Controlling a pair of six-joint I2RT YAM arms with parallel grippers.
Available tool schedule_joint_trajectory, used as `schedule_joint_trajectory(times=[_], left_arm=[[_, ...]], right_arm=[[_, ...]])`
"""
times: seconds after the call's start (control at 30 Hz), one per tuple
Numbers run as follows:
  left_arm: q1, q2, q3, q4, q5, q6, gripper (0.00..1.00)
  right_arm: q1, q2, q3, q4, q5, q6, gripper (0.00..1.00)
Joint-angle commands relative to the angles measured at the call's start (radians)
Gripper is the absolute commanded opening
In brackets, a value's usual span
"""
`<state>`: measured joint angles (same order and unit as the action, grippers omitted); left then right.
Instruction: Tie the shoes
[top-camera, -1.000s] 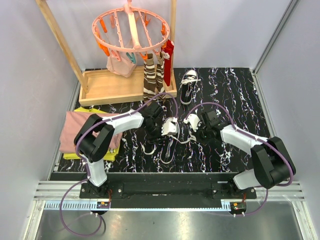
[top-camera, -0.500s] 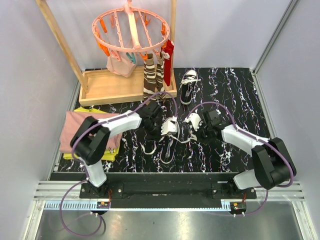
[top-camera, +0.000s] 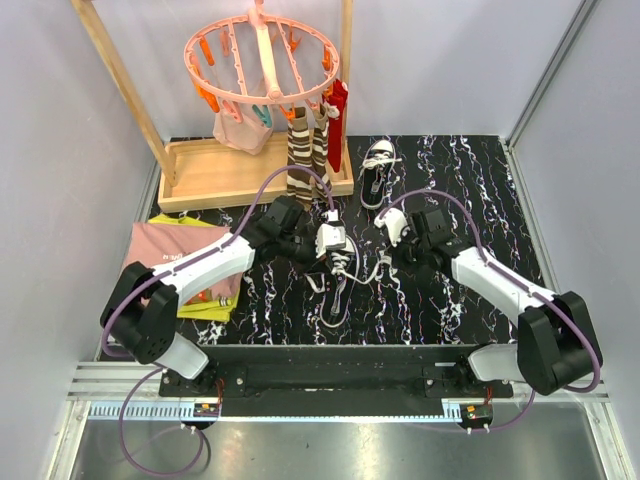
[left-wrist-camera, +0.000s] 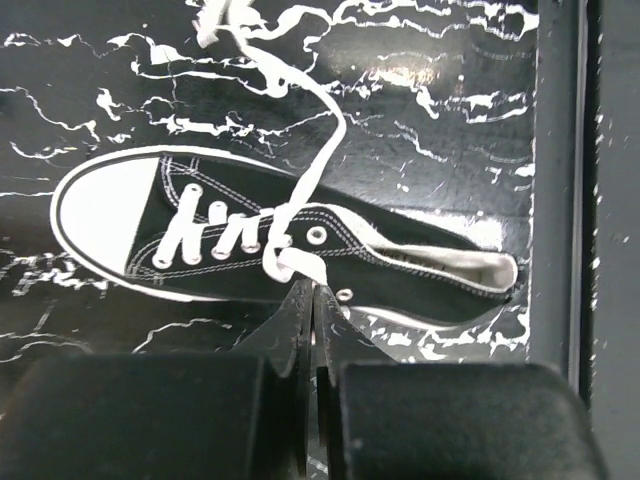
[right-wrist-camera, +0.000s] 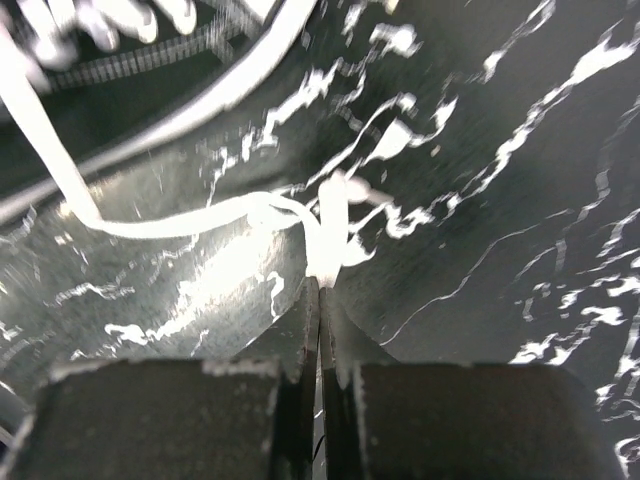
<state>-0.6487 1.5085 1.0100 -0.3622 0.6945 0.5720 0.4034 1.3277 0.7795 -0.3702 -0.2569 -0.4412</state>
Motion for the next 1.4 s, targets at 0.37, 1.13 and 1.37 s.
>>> schedule_joint_trajectory(times=[0.37,1.13,1.37], left_arm=[[0.000,-0.120,-0.137,0.175,0.056,0.041,0.00],[0.050,-0.122,-0.174,0.259,0.065,-0.012,0.00],[0.052,-0.090,-0.151,0.301,0.072,-0.023,0.00]], right_arm=[[0.014,0.174,0.381,0.134,-0.384,0.291,0.00],[0.060,0.337,0.546,-0.019,-0.521,0.323,0.57],[0.055,0.257,0.423,-0.070,-0.645,0.309,0.54]])
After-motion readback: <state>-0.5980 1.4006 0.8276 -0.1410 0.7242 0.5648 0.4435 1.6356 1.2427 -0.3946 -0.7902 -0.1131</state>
